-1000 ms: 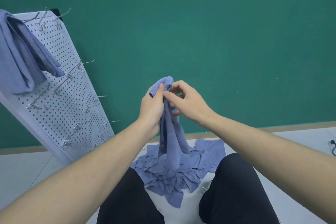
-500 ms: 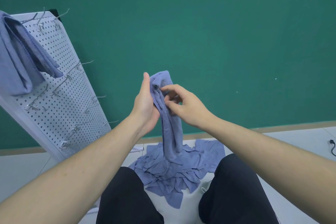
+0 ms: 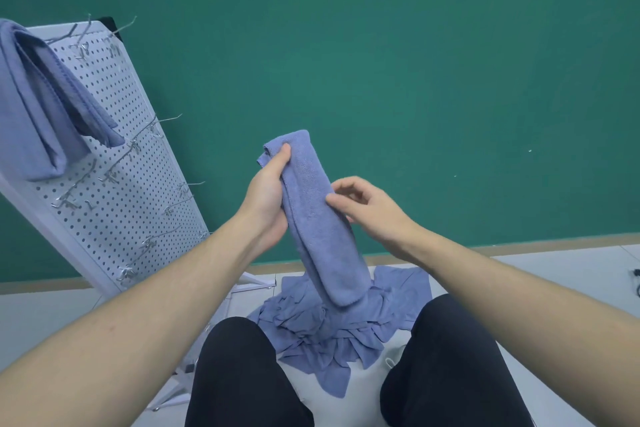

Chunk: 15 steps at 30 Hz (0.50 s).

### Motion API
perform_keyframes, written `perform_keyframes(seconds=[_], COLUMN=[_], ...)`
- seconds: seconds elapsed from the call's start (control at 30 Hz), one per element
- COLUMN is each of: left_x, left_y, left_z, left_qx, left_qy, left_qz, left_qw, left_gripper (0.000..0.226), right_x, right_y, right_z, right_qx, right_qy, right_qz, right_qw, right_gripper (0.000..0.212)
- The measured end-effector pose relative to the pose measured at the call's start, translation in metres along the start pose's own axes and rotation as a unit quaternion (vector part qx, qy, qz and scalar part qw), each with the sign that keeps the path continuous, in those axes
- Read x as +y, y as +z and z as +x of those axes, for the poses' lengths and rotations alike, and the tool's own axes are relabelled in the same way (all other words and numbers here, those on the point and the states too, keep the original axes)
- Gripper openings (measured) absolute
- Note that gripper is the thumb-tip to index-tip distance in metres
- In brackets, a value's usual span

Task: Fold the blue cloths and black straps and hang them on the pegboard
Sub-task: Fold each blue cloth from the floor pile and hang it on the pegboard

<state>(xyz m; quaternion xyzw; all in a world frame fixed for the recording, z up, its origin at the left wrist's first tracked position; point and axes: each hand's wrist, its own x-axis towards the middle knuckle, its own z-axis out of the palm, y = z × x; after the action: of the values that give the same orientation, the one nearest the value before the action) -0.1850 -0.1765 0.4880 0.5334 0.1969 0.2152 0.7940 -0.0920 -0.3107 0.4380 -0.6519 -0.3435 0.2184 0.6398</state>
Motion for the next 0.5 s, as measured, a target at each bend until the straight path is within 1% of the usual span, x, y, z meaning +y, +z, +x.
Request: perform_keyframes(seconds=[0.07,0.17,0.2,0.27,0.37,0.43,0.5], left_x=[0.0,-0.001,0.0,0.003,0.006,0.007,0.008], left_y=[0.002,0.004,0.004,0.004,0.0,-0.009,-0.021], left_z=[-0.001,-0.001,-0.001,0.001,0.002,0.004,0.005], left_qx=[0.0,0.018,0.025,0.038,0.05,0.063,0.077], left_qy=[0.009,0.03,0.037,0.046,0.05,0.056,0.065], left_qz=[-0.013,-0.032,-0.038,-0.054,-0.063,-0.063,-0.064], left_qw=[1.0,0.999,0.998,0.997,0.996,0.994,0.993], left_gripper=[0.036,0.04,0.041,0.041,0.039,0.035,0.03], right_x=[0.004,0.008,0.01,0.016,0.024,0.02,0.013], right_y=[0.005,0.013,0.016,0.021,0.019,0.014,0.008], right_z=[-0.003,-0.003,-0.004,-0.005,-0.004,-0.001,0.002], right_qx=[-0.03,-0.028,-0.023,-0.017,-0.026,-0.025,-0.054], right_qy=[0.002,-0.006,-0.005,0.0,0.006,0.021,0.039], right_qz=[-0.015,-0.104,-0.12,-0.13,-0.123,-0.114,-0.105], right_qw=[0.999,0.994,0.993,0.991,0.992,0.993,0.992], right_gripper=[0.019,0.041,0.042,0.039,0.042,0.037,0.03])
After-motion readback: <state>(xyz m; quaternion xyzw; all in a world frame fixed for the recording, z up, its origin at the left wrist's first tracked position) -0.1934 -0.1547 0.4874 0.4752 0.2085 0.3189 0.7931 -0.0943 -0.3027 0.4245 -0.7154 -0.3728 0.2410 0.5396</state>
